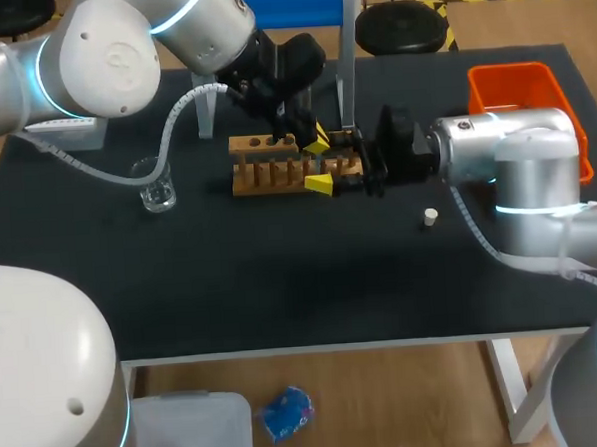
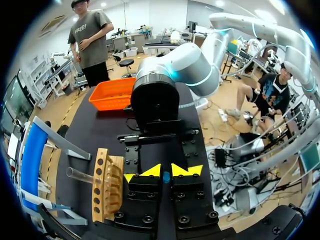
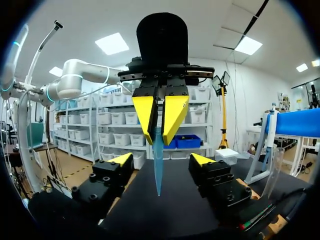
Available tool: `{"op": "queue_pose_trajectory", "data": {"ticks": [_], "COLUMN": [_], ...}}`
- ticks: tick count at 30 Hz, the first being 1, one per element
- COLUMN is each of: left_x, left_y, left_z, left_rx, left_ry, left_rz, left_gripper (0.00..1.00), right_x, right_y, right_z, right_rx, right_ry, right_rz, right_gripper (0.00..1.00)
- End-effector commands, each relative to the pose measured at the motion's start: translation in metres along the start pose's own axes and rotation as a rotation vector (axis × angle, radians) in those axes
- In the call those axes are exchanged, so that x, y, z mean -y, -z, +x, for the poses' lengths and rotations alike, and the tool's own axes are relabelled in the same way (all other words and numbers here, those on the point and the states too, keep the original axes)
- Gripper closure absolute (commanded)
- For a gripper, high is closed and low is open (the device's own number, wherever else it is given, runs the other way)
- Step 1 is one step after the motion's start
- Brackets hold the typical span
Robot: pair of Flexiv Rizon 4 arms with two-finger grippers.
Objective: Invert the test tube, pick up the pipette, mount the tip to pipette, aspirate from beaker and dispense into the tube, eject the tip, return the pipette, and cap with the stopper.
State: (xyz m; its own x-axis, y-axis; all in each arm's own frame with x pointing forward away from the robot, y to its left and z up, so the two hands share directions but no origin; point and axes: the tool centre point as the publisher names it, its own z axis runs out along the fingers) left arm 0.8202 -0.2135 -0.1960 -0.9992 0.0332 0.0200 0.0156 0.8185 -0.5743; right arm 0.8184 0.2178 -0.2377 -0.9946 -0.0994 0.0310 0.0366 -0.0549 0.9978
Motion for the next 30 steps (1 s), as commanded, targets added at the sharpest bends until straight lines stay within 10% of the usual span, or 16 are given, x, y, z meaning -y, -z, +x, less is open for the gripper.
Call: {"op": "queue_pose_trajectory", "data": {"ticks": [1,22,25,27,30], "left_x": [0.0006,0.0006,0.0006,0.0006,0.0006], "left_y": [0.0017,0.0017,0.0017,0.0017,0.0017], "left_z": [-0.0004,-0.0004,-0.0004,-0.0004,-0.0004], "left_rx": [-0.003,-0.003,-0.003,-0.003,-0.003], "left_ry": [0.001,0.001,0.001,0.001,0.001], "left_rz": [-0.005,-0.005,-0.005,-0.005,-0.005], "left_gripper": [1.00,1.00,1.00,1.00,1.00], "right_x": [-0.0014,-0.0023,-0.0025,-0.0026,-0.0025], "right_y": [0.0050,0.0095,0.0094,0.0093,0.0091], "right_z": [0.0042,0.0066,0.0066,0.0065,0.0065], "right_rx": [0.012,0.022,0.019,0.018,0.015], "right_ry": [-0.001,-0.037,-0.037,-0.037,-0.038], "right_rz": [0.007,0.020,0.028,0.031,0.036], "right_gripper": [0.50,0.64,0.75,1.00,1.00]}}
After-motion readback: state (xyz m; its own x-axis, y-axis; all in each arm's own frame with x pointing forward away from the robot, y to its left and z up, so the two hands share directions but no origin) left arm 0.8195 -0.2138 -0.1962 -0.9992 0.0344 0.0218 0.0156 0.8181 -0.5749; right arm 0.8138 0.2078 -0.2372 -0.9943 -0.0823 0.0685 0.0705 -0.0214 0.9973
